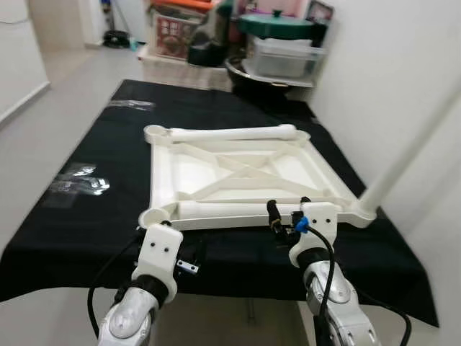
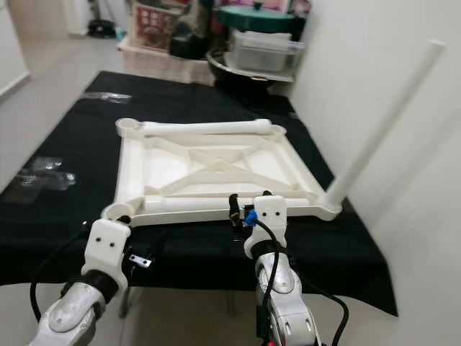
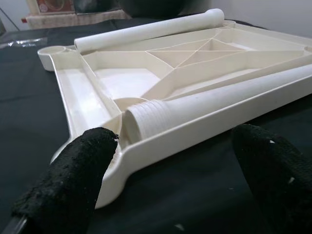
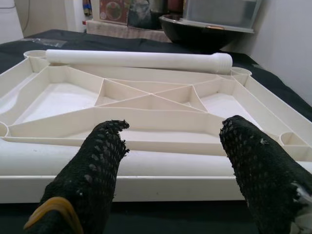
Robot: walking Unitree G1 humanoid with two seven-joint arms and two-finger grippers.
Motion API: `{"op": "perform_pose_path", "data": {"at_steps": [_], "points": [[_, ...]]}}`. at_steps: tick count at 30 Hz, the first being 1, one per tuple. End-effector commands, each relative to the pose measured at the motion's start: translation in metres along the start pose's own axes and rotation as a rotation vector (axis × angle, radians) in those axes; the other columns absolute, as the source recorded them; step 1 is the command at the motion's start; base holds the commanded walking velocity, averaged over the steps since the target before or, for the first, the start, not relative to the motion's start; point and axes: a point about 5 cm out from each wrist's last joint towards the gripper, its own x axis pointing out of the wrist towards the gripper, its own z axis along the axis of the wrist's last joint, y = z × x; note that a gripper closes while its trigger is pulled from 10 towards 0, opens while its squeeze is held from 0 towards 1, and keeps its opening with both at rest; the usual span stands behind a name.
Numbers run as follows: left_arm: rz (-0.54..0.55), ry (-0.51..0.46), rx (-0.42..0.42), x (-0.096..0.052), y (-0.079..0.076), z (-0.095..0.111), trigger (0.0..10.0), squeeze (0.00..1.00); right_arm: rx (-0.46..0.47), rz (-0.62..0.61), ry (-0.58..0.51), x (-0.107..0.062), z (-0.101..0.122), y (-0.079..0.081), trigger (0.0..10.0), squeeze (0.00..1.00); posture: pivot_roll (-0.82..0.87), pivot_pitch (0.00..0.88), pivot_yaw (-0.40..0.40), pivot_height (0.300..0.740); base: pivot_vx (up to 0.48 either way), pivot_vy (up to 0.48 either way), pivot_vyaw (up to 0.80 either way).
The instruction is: Building children table
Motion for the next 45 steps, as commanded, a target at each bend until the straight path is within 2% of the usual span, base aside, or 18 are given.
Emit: {"op": "perform_pose_path", "data": {"at_steps": [1,4,7,8,10,11,14,16,17,18,19,20,22,27,32,36,42,45], "points": [[-0.021,0.028,-0.005,0.003,-0.001,-0.004,10.0,0.00,-0.008,-0.018,0.008,-0.001,0.000,-0.006,10.0,0.00,0.09,0.072,-0.131,0.740,0.000,0.000,0.00],[-0.028,0.024,-0.006,0.010,0.005,0.000,10.0,0.00,-0.007,-0.019,0.004,0.000,0.001,-0.005,10.0,0.00,0.09,0.076,-0.127,0.740,0.000,0.000,0.00],[-0.045,0.027,-0.006,0.026,0.023,0.011,10.0,0.00,0.004,-0.031,0.003,0.000,0.002,-0.004,10.0,0.00,0.09,0.080,-0.117,0.740,0.000,0.000,0.00],[-0.045,0.027,-0.006,0.026,0.023,0.011,10.0,0.00,0.004,-0.031,0.003,0.000,0.002,-0.004,10.0,0.00,0.09,0.080,-0.117,0.740,0.000,0.000,0.00],[-0.065,0.042,-0.026,0.035,0.036,0.019,10.0,0.00,0.014,-0.033,0.011,-0.002,0.000,-0.002,10.0,0.00,0.10,0.077,-0.114,0.740,0.000,0.000,0.00],[-0.065,0.042,-0.026,0.035,0.036,0.019,10.0,0.00,0.014,-0.033,0.011,-0.002,0.000,-0.002,10.0,0.00,0.10,0.077,-0.114,0.740,0.000,0.000,0.00],[-0.084,0.059,-0.062,0.042,0.045,0.027,10.0,0.00,0.017,-0.029,0.017,-0.003,-0.001,-0.001,10.0,0.00,0.09,0.075,-0.106,0.740,0.000,0.000,0.00],[-0.098,0.071,-0.141,0.048,0.052,0.036,10.0,0.00,0.018,-0.026,0.022,-0.005,-0.001,0.000,10.0,0.00,0.09,0.070,-0.104,0.740,0.000,0.000,0.00],[-0.098,0.071,-0.141,0.048,0.052,0.036,10.0,0.00,0.018,-0.026,0.022,-0.005,-0.001,0.000,10.0,0.00,0.09,0.070,-0.104,0.740,0.000,0.000,0.00],[-0.119,0.098,-0.195,0.049,0.052,0.036,10.0,0.00,0.019,-0.022,0.027,-0.005,-0.002,0.001,10.0,0.00,0.09,0.066,-0.104,0.740,0.000,0.000,0.00],[-0.119,0.098,-0.195,0.049,0.052,0.036,10.0,0.00,0.019,-0.022,0.027,-0.005,-0.002,0.001,10.0,0.00,0.09,0.066,-0.104,0.740,0.000,0.000,0.00],[-0.140,0.122,-0.263,0.050,0.052,0.038,10.0,0.00,0.022,-0.019,0.036,-0.006,-0.004,0.002,10.0,0.00,0.10,0.064,-0.103,0.740,0.000,0.000,0.00],[-0.154,0.160,-0.334,0.051,0.052,0.038,10.0,0.00,0.026,-0.013,0.046,-0.006,-0.006,0.002,10.0,0.00,0.10,0.061,-0.102,0.740,0.000,0.000,0.00],[-0.151,0.257,-0.418,0.052,0.060,0.031,10.0,0.00,0.028,-0.011,0.059,-0.006,-0.008,0.001,10.0,0.00,0.10,0.058,-0.104,0.740,0.000,0.000,0.00],[-0.139,0.354,-0.440,0.047,0.066,0.012,10.0,0.00,0.035,-0.012,0.063,-0.006,-0.008,-0.001,10.0,0.00,0.10,0.060,-0.107,0.740,0.000,0.000,0.00],[-0.142,0.365,-0.440,0.047,0.066,0.011,10.0,0.00,0.037,-0.011,0.064,-0.006,-0.008,-0.001,10.0,0.00,0.10,0.060,-0.107,0.740,0.000,0.000,0.00],[-0.131,0.388,-0.473,0.051,0.077,0.006,10.0,0.00,0.036,-0.011,0.058,-0.006,-0.006,-0.001,10.0,0.00,0.09,0.058,-0.105,0.740,0.000,0.000,0.00],[-0.130,0.394,-0.462,0.054,0.082,0.005,10.0,0.00,0.033,-0.010,0.065,-0.005,-0.007,-0.001,10.0,0.00,0.08,0.060,-0.103,0.740,0.000,0.000,0.00]]}}
